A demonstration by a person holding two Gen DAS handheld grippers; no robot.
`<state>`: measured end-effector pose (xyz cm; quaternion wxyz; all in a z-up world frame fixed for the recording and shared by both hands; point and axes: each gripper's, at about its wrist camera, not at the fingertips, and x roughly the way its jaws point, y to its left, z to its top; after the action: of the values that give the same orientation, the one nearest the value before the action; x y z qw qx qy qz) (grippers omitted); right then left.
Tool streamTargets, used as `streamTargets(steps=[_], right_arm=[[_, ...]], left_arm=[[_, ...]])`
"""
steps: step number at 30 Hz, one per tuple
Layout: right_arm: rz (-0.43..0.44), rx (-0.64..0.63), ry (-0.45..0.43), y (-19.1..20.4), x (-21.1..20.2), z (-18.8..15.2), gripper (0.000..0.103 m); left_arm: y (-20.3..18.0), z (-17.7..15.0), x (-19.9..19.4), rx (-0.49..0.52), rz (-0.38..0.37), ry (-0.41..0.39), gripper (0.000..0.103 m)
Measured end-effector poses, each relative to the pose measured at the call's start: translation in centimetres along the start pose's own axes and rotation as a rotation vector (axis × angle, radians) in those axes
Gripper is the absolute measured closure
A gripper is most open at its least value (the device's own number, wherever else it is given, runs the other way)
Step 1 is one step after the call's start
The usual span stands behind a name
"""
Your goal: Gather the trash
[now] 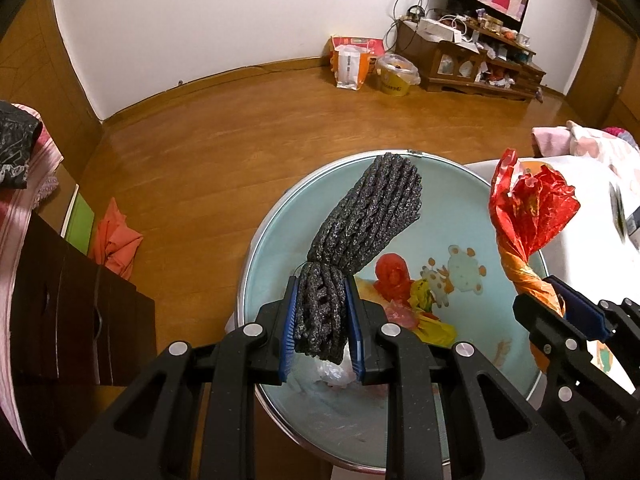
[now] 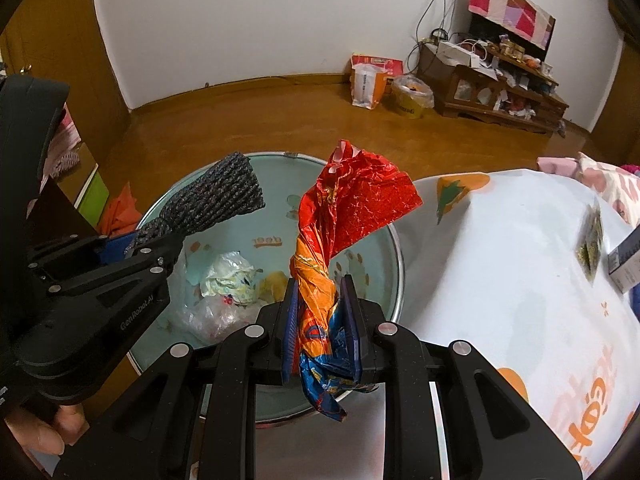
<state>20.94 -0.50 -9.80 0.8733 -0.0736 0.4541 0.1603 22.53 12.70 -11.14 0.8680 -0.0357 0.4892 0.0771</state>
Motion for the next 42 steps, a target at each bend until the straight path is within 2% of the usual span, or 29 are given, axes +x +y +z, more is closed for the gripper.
streamTargets(steps=[18,31,33,37,40,41,42], right_arm=[[-0.014,-0.037,0.029,-0.1,1.8,0.0,0.079],[-0.029,-0.048,0.003,-0.7,1.5,-0.1,0.059],[-0.03,-0.043,0.002,-0.9,1.4,0.0,0.055],[-0.039,-0.026,-0.004,-1.4,0.8,0.0,0.054],[-0.085,0.019,-0.017,-2.4,-0.6,-0.2,0.042],[-0.099,0.04,-0.023,-2.7,-1.0,-0.3,0.036],[-0.112,0.063,-0.032,-3.1,-1.5,-0.4,0.032]], left_arm=[[0.1,-0.3,0.9,-0.007,0.029,0.024,0.081],[0.3,-0.5,1.0,-0.009,0.032,0.027,0.074],[0.3,-0.6,1.0,-0.006,0.031,0.027,0.065],[0.3,-0.6,0.5,0.001,0.038,0.012,0.053],[0.3,-0.8,-0.2,-0.006,0.047,-0.003,0.035],[0.3,-0.9,-0.6,-0.004,0.077,-0.023,0.024],[0.2,-0.9,-0.9,-0.002,0.088,-0.036,0.019]])
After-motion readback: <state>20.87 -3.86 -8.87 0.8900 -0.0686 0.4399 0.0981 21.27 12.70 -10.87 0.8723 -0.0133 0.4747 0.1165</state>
